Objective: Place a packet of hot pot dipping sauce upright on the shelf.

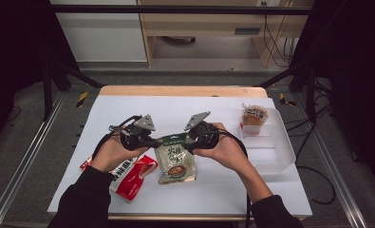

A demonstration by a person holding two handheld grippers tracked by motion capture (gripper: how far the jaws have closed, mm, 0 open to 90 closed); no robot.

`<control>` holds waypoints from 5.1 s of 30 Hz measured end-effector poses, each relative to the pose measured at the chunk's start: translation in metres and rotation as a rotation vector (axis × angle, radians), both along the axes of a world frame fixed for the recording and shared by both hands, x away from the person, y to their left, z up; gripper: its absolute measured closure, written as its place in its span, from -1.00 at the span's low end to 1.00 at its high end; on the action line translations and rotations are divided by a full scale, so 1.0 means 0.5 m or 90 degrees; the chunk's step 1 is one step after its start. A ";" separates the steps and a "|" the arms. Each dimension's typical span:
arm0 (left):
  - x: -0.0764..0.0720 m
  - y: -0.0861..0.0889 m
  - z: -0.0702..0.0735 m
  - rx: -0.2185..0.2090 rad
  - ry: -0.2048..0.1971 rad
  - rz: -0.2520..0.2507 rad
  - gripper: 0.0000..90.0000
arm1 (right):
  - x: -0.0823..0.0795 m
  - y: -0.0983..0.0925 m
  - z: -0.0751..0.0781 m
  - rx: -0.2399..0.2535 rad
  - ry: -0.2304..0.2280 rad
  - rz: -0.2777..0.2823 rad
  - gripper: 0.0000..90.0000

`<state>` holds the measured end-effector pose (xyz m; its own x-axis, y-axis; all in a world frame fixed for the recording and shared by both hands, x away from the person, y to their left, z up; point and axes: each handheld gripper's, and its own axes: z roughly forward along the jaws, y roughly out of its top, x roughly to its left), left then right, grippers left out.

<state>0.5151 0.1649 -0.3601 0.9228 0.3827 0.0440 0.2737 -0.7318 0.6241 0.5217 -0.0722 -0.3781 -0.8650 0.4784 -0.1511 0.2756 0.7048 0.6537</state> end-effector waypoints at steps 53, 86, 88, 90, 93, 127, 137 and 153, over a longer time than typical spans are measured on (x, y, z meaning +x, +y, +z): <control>-0.022 0.073 -0.060 -0.013 0.009 0.087 -0.71 | -0.033 -0.013 0.036 -0.023 -0.003 0.045 1.00; -0.027 0.092 -0.075 -0.002 0.007 0.093 -0.78 | -0.063 -0.043 0.108 0.008 0.007 0.067 1.00; -0.027 0.093 -0.076 -0.002 0.008 0.097 -0.78 | -0.062 -0.047 0.116 0.007 0.002 0.066 1.00; -0.027 0.094 -0.077 -0.002 0.008 0.097 -0.78 | -0.060 -0.053 0.125 0.007 0.000 0.064 1.00; -0.028 0.093 -0.079 0.001 0.007 0.096 -0.78 | -0.057 -0.061 0.136 0.005 -0.006 0.063 1.00; -0.030 0.096 -0.079 0.007 0.010 0.097 -0.80 | -0.038 -0.160 0.237 0.026 -0.040 0.010 1.00; -0.030 0.096 -0.079 0.008 0.009 0.096 -0.80 | -0.033 -0.189 0.263 0.031 -0.050 -0.009 1.00; -0.030 0.095 -0.081 0.011 0.010 0.093 -0.80 | -0.020 -0.249 0.292 0.036 -0.063 -0.051 1.00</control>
